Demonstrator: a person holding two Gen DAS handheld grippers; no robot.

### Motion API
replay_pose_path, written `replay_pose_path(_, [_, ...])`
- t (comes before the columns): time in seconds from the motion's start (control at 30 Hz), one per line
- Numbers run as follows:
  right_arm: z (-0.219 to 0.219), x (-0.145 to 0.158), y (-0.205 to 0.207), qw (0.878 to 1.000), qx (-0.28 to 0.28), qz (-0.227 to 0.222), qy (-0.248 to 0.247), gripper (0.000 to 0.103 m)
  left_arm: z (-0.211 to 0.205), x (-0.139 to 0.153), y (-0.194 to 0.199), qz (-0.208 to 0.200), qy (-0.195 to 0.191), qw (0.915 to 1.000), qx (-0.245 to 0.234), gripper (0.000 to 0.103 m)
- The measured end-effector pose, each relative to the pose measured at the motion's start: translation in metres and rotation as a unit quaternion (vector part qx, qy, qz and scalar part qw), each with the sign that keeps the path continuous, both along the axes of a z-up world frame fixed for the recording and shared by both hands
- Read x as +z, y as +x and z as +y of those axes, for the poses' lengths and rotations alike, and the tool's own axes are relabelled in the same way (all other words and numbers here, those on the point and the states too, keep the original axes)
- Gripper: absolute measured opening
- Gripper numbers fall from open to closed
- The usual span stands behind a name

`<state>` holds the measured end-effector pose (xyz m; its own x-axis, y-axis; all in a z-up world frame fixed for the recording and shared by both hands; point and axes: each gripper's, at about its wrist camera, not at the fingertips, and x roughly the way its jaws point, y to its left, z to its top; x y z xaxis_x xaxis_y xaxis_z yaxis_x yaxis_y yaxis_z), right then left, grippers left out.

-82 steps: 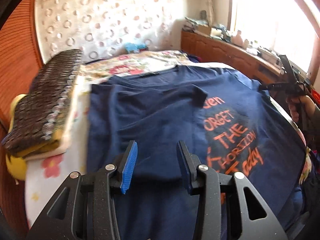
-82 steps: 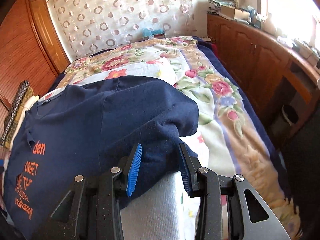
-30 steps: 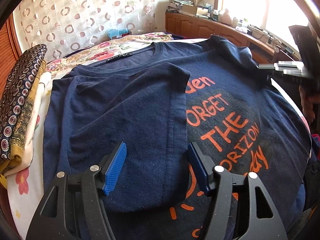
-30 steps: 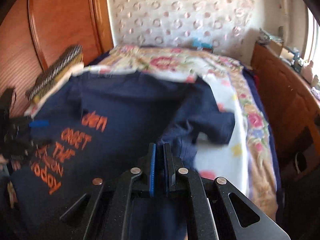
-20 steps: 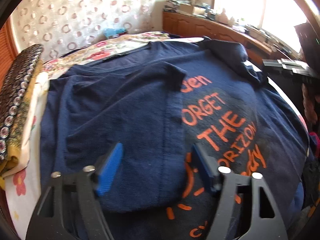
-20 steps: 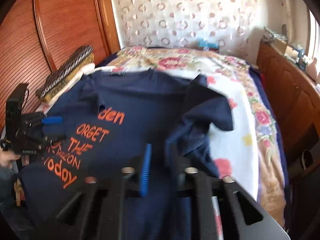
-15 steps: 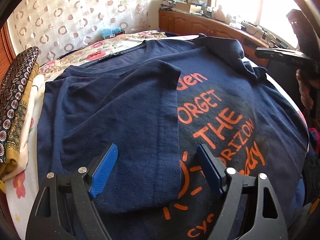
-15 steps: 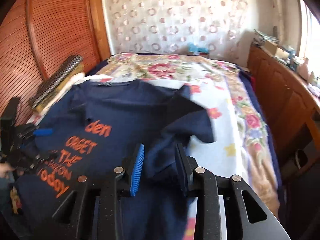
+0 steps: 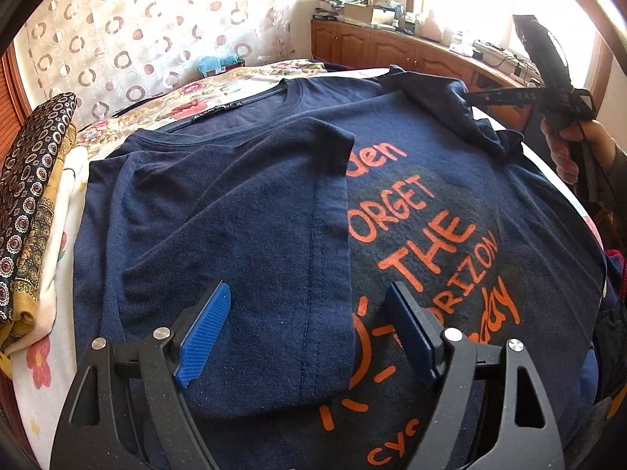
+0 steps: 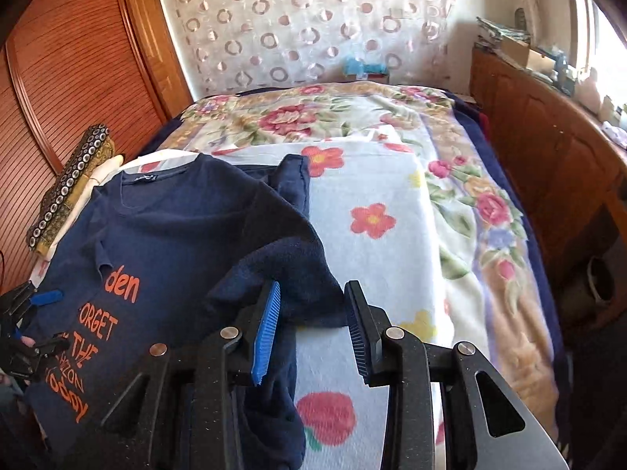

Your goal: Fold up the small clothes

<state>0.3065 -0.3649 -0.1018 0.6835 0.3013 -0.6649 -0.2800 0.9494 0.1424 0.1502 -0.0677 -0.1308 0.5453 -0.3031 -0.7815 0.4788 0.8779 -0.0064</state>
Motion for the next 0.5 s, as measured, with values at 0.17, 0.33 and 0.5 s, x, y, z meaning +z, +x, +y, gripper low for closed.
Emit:
replay_pose_path(0.17, [0.023, 0.011, 0.002, 0.999, 0.037, -0.008, -0.002, 0.004, 0.0, 0.0, 0.0, 0.0, 0.0, 1.0, 0.0, 0.082])
replay_pose_path(0.33, [0.062, 0.028, -0.008, 0.996, 0.081, -0.018, 0.02, 0.004, 0.001, 0.0, 0.0, -0.001, 0.001, 1.0, 0.006, 0.082])
replay_pose_path(0.5, [0.106, 0.037, -0.016, 0.994, 0.1, -0.034, -0.015, 0.014, 0.006, 0.004, -0.002, -0.01, -0.002, 0.9997, 0.023, 0.082])
